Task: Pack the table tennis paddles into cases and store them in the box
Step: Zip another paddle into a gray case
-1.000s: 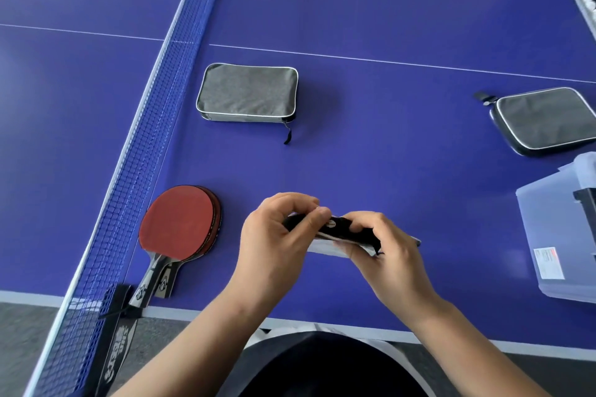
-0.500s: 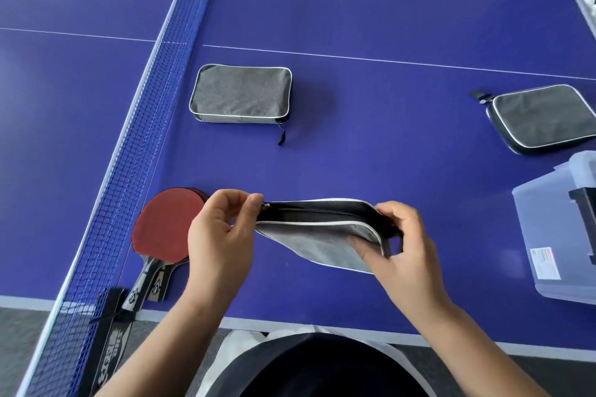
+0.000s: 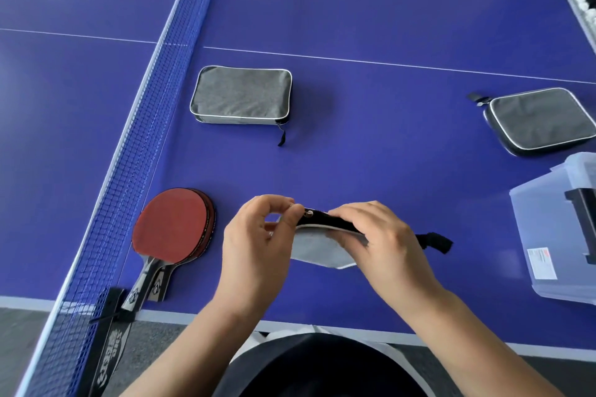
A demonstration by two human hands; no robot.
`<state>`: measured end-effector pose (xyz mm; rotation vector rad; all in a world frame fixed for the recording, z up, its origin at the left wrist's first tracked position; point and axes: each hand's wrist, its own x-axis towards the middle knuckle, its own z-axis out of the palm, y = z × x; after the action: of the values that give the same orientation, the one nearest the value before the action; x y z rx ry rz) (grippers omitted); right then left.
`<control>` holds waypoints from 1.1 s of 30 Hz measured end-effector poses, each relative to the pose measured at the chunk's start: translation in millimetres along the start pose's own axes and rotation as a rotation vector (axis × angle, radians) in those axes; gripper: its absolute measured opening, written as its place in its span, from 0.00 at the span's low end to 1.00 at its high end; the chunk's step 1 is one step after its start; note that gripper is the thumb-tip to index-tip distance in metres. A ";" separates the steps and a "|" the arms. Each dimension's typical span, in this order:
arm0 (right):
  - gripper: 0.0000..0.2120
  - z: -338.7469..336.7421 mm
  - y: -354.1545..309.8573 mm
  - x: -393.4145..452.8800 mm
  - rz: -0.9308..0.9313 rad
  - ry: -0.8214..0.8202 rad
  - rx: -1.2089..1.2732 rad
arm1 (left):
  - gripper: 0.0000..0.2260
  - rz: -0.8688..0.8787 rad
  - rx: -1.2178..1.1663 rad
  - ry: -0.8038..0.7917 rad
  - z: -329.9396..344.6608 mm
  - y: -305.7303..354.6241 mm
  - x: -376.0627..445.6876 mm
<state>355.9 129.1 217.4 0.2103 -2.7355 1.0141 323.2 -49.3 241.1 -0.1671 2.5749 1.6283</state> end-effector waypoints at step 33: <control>0.13 -5.8 0.9 -29.8 0.055 0.070 0.039 | 0.09 0.114 0.134 -0.010 5.5 -4.3 -10.1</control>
<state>385.4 135.2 213.7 0.1045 -2.6736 1.0696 334.0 -45.7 236.2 -0.0023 2.7212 1.4788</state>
